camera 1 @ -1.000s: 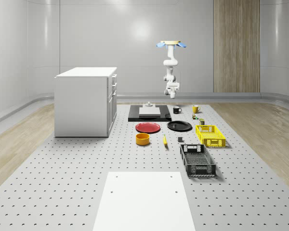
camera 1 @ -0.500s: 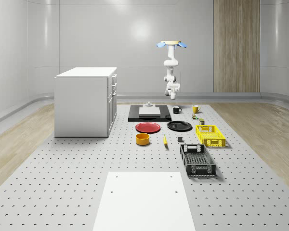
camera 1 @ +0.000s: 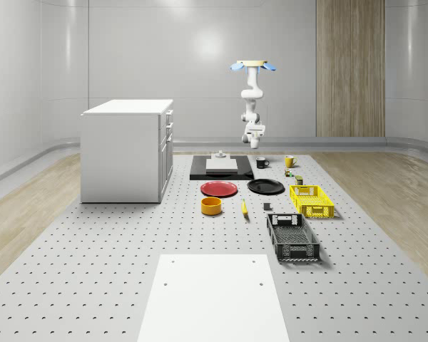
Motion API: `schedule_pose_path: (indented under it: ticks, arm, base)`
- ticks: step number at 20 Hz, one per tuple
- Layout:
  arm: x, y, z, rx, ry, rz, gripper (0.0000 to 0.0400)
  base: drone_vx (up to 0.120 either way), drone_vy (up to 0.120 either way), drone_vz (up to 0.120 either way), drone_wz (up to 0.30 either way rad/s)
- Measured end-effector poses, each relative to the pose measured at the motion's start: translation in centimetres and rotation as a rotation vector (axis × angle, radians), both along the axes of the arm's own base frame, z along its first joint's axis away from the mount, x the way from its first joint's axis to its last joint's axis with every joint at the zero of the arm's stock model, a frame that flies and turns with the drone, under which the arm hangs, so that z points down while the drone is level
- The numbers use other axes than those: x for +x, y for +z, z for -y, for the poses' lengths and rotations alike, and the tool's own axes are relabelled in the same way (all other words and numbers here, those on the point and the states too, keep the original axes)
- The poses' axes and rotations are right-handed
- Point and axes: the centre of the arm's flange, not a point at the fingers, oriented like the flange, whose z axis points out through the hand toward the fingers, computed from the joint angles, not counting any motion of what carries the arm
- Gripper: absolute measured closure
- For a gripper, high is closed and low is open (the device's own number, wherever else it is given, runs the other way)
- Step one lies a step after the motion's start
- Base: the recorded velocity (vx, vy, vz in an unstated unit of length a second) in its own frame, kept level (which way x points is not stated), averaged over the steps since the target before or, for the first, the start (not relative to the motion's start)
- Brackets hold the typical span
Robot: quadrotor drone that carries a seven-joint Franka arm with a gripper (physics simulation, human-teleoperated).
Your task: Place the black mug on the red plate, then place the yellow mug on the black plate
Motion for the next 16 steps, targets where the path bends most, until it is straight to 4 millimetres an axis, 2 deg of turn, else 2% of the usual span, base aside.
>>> schedule_pose_path:
  ticks: [6,10,13,16]
  arm:
    - [0.0,-0.1,-0.8,-0.083,-0.002,0.004,0.0000]
    - [-0.1,-0.3,-2.0,-0.208,-0.006,0.007,0.0000]
    - [-0.1,-0.9,-3.6,-0.373,-0.010,0.009,0.0000]
    - [0.0,-2.3,-5.8,-0.634,-0.017,0.010,0.0000]
  base:
    - [0.120,0.000,0.000,0.000]
    - [0.120,0.000,0.000,0.000]
    - [0.120,0.000,0.000,0.000]
    - [0.120,0.000,0.000,0.000]
